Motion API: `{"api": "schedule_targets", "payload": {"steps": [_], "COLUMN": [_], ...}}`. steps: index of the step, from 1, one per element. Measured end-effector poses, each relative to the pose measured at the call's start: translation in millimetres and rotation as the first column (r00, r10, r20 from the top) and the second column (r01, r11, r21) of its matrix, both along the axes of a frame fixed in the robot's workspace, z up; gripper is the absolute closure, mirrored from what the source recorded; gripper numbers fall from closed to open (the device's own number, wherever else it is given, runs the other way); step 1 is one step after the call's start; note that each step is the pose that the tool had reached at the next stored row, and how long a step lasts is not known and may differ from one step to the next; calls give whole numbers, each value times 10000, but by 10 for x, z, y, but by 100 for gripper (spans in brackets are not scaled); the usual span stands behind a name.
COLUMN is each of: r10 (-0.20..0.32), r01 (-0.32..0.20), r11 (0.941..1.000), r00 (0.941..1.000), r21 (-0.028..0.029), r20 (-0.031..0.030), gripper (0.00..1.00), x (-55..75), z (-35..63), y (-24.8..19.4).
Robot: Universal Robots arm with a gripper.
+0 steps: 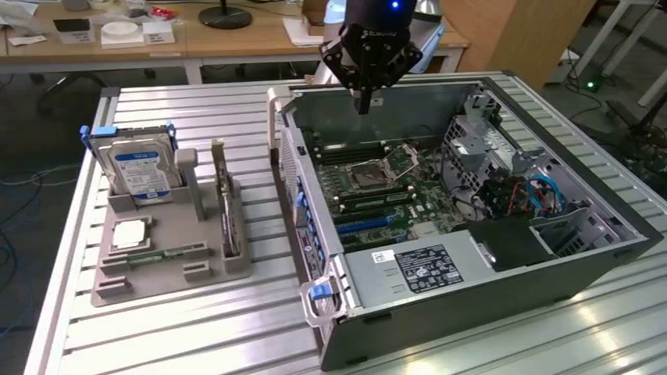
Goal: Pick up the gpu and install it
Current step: 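Reach for the gpu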
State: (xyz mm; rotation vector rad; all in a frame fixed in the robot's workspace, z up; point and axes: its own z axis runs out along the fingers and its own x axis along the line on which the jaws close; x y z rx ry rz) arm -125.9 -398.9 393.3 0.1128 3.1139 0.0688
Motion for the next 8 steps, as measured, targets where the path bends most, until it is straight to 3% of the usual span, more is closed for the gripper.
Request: {"api": "schedule_targets", "payload": {"steps": [8], "r10": [1], "r01": [-1], "r11": [10000], "r00": [10000], "r21": [1], "r20": [1], "gripper": [89], "x": [-64], "z": [0], "y": [0]}}
